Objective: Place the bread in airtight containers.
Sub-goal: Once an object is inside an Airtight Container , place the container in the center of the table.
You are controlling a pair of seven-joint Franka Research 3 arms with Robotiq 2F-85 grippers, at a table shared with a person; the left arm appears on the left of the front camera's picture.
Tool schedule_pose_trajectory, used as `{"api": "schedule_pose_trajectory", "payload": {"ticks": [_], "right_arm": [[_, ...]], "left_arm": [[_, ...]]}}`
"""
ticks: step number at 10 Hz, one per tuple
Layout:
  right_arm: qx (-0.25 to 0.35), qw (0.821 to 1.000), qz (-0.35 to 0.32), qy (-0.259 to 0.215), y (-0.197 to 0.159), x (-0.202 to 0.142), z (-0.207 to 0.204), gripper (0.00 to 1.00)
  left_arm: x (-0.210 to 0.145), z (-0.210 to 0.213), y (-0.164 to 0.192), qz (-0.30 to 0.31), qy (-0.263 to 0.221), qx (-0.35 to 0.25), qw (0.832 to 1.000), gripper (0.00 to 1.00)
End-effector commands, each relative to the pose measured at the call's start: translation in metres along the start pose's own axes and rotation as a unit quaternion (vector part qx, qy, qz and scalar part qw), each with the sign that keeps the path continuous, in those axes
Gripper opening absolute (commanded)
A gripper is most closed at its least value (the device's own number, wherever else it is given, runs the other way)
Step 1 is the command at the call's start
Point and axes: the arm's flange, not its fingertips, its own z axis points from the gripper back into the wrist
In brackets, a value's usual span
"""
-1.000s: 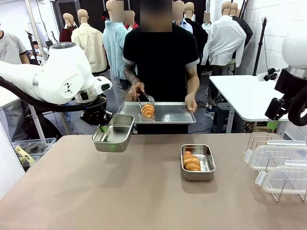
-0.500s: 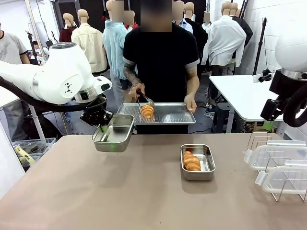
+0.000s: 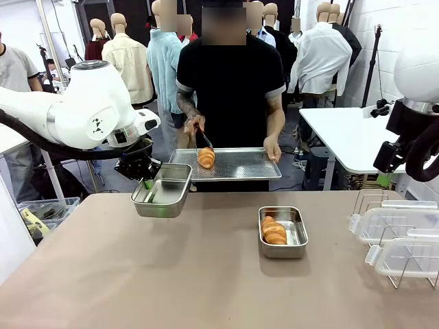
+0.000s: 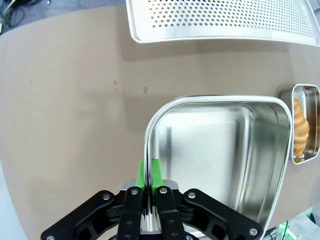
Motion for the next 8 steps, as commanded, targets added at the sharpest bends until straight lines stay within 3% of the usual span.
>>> {"api": "schedule_pose_trajectory", "payload": {"ticks": [1,8], "right_arm": [[-0.007,1.0,-0.008,-0.001,0.0002,0.0044,-0.0006,1.0],[-0.007,1.0,-0.008,-0.001,0.0002,0.0044,-0.0006,1.0]], "left_arm": [[0.0,0.0035,0.0004,0.0,-0.003,0.0,1.0,0.0],[0.0,0.0035,0.0004,0.0,-0.003,0.0,1.0,0.0]]}}
